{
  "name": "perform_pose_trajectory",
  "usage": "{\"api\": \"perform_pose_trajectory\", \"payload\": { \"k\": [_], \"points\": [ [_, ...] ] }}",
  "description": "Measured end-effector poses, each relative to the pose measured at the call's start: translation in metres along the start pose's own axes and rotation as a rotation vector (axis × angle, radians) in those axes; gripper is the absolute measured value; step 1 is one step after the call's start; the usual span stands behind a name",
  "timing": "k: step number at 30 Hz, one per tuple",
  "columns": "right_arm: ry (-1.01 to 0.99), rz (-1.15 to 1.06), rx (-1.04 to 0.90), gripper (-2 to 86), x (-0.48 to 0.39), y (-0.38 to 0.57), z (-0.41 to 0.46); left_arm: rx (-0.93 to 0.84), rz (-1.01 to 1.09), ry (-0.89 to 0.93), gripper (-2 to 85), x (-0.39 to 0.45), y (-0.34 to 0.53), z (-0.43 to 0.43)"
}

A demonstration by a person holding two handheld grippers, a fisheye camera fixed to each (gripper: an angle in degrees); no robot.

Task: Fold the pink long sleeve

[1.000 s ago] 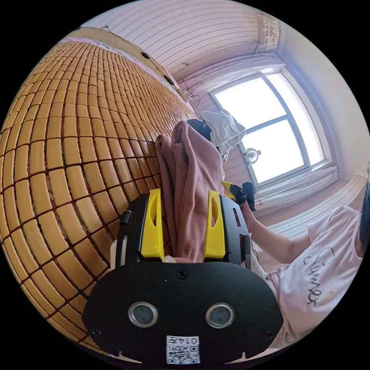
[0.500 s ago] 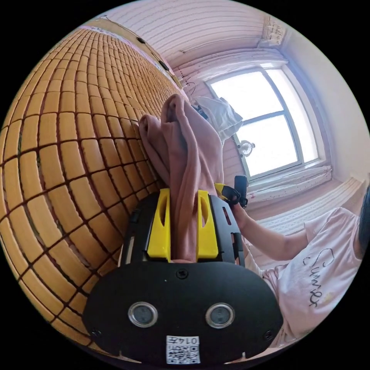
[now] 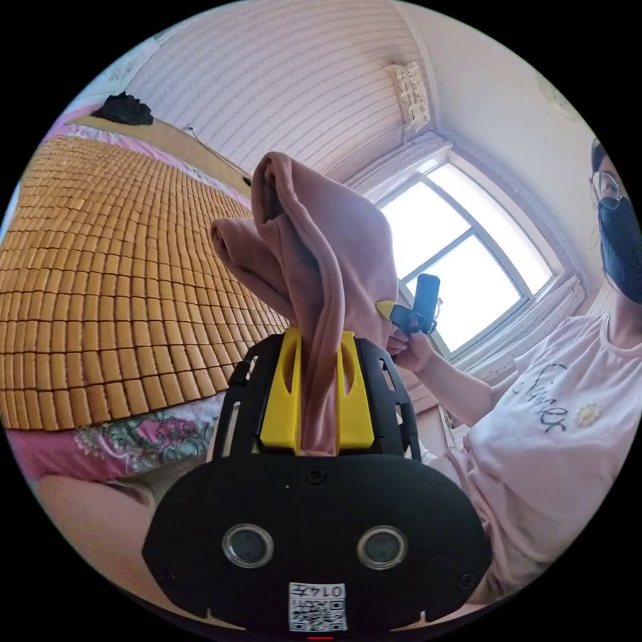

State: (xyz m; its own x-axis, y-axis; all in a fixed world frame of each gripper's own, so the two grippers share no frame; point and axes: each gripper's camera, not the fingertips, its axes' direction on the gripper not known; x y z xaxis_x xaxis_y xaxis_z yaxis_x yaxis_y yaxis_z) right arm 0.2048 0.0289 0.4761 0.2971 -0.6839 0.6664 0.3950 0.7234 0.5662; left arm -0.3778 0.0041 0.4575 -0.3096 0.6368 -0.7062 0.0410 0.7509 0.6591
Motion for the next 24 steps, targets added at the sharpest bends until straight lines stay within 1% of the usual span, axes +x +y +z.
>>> {"api": "perform_pose_trajectory", "payload": {
  "k": [2, 3, 5, 6, 8, 9, 11, 12, 14, 15, 16, 17, 18, 19, 20, 21, 22, 24],
  "points": [
    [-0.051, -0.128, -0.033, 11.5, -0.034, -0.042, 0.029, 0.129, -0.012, -0.090, 7.7, 0.018, 0.019, -0.050],
    [-0.068, -0.155, -0.039, 11.5, -0.042, -0.053, 0.037, 0.165, -0.012, -0.116, 7.7, 0.023, 0.024, -0.062],
    [-0.134, -0.282, -0.068, 11.5, -0.080, -0.102, 0.071, 0.313, -0.007, -0.225, 7.8, 0.042, 0.044, -0.112],
    [-0.148, -0.319, -0.079, 11.5, -0.091, -0.116, 0.079, 0.352, -0.005, -0.254, 7.8, 0.047, 0.048, -0.124],
    [-0.188, -0.475, -0.128, 11.5, -0.137, -0.176, 0.115, 0.503, 0.034, -0.415, 7.8, 0.069, 0.061, -0.169],
    [-0.187, -0.512, -0.140, 11.6, -0.150, -0.192, 0.124, 0.531, 0.052, -0.476, 7.8, 0.076, 0.061, -0.179],
    [-0.129, -0.606, -0.168, 12.1, -0.201, -0.260, 0.156, 0.634, 0.097, -0.720, 8.1, 0.099, 0.047, -0.216],
    [-0.109, -0.613, -0.179, 12.4, -0.211, -0.278, 0.165, 0.656, 0.089, -0.767, 8.2, 0.102, 0.041, -0.224],
    [0.039, -0.613, -0.248, 13.4, -0.244, -0.343, 0.212, 0.756, 0.000, -0.899, 9.2, 0.095, 0.017, -0.259],
    [0.090, -0.602, -0.276, 13.3, -0.249, -0.357, 0.226, 0.785, -0.039, -0.900, 9.4, 0.088, 0.013, -0.267],
    [0.207, -0.592, -0.328, 13.1, -0.257, -0.377, 0.255, 0.826, -0.127, -0.868, 9.5, 0.068, 0.010, -0.282],
    [0.327, -0.561, -0.356, 11.4, -0.260, -0.386, 0.284, 0.831, -0.259, -0.802, 9.5, 0.043, 0.011, -0.296],
    [0.366, -0.538, -0.368, 10.5, -0.259, -0.386, 0.299, 0.813, -0.312, -0.786, 9.2, 0.033, 0.013, -0.301],
    [0.376, -0.516, -0.427, 8.9, -0.256, -0.379, 0.329, 0.758, -0.348, -0.818, 8.6, 0.017, 0.015, -0.306],
    [0.354, -0.514, -0.515, 7.8, -0.254, -0.367, 0.360, 0.745, -0.344, -0.850, 8.2, 0.008, 0.021, -0.307],
    [0.347, -0.509, -0.551, 7.6, -0.253, -0.361, 0.374, 0.760, -0.347, -0.852, 8.0, 0.006, 0.025, -0.307],
    [0.340, -0.489, -0.527, 7.3, -0.254, -0.351, 0.390, 0.780, -0.343, -0.854, 7.8, 0.004, 0.032, -0.307],
    [0.354, -0.462, -0.424, 7.1, -0.257, -0.339, 0.395, 0.769, -0.303, -0.883, 7.7, 0.007, 0.037, -0.305]
  ]
}}
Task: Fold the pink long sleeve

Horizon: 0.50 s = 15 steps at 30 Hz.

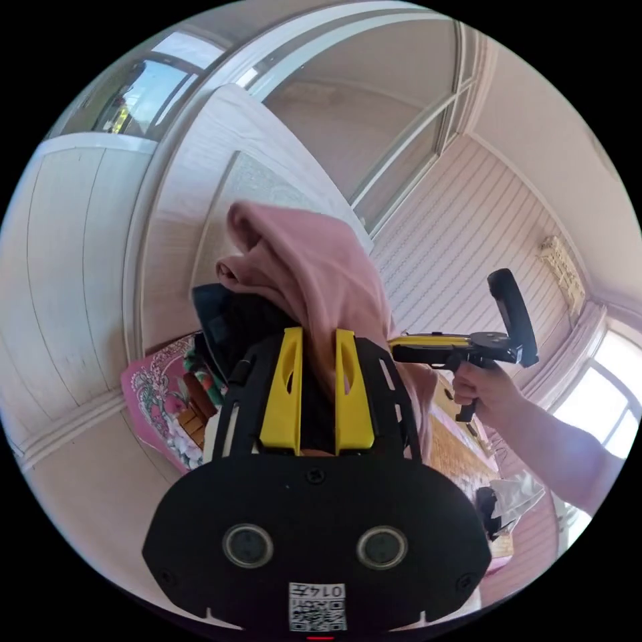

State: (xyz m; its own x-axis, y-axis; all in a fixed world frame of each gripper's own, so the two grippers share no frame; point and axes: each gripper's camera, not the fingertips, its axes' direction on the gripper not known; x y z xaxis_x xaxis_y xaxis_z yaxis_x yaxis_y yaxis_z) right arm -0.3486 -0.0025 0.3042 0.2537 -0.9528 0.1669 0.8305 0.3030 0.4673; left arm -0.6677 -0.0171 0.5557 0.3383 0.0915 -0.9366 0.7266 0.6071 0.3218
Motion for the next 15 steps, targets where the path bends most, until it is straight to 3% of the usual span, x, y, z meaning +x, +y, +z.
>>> {"api": "perform_pose_trajectory", "payload": {
  "k": [5, 9, 12, 15],
  "points": [
    [0.024, -0.096, 0.109, 6.6, -0.013, 0.020, -0.007, 0.029, 0.056, 0.004, 6.8, 0.005, 0.027, -0.026],
    [0.008, -0.094, 0.142, 4.7, -0.007, 0.040, -0.026, 0.143, 0.189, -0.202, 3.9, 0.036, 0.066, -0.067],
    [-0.026, -0.018, 0.209, 2.7, -0.001, 0.088, -0.050, 0.142, 0.330, -0.241, 3.9, 0.072, 0.109, -0.098],
    [-0.035, 0.018, 0.237, 6.4, 0.001, 0.174, -0.067, 0.054, 0.518, -0.342, 3.8, 0.115, 0.166, -0.111]
  ]
}}
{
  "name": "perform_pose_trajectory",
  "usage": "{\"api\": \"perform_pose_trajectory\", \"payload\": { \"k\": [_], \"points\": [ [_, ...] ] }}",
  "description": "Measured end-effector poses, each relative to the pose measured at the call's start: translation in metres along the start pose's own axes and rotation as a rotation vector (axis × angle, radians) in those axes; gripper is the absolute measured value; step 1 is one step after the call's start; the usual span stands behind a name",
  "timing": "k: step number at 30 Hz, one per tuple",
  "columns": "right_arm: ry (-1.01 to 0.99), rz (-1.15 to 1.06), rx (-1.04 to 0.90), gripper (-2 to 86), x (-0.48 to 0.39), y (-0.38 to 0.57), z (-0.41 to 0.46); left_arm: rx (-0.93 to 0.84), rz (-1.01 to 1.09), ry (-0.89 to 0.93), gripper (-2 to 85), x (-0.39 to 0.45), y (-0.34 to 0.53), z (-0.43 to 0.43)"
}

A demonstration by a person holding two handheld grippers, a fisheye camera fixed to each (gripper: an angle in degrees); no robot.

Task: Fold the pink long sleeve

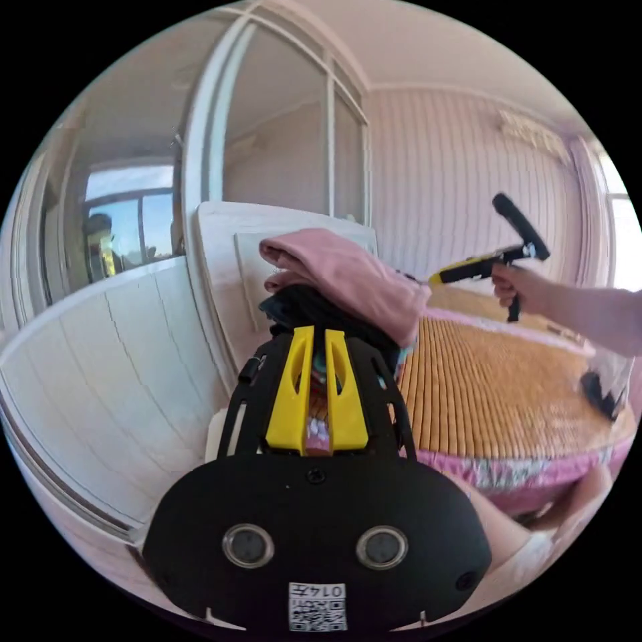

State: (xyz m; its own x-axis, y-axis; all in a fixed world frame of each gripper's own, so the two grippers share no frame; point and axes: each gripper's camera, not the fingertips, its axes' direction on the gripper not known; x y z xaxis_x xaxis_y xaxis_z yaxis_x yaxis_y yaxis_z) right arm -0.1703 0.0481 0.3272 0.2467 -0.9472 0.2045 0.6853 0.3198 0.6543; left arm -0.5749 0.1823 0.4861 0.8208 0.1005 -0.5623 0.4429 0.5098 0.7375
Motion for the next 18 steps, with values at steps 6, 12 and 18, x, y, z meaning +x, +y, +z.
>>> {"api": "perform_pose_trajectory", "payload": {
  "k": [6, 12, 18],
  "points": [
    [0.117, 0.340, -0.245, 7.6, 0.008, 0.245, -0.068, -0.097, 0.179, 0.249, 5.3, 0.113, 0.050, -0.038],
    [0.366, 0.873, -0.257, 7.2, -0.008, 0.452, -0.196, -0.110, 0.325, 0.525, 9.4, 0.236, 0.043, -0.037],
    [0.549, 1.135, -0.021, 7.8, -0.027, 0.557, -0.291, -0.236, 0.344, 0.987, 9.9, 0.367, 0.043, -0.020]
  ]
}}
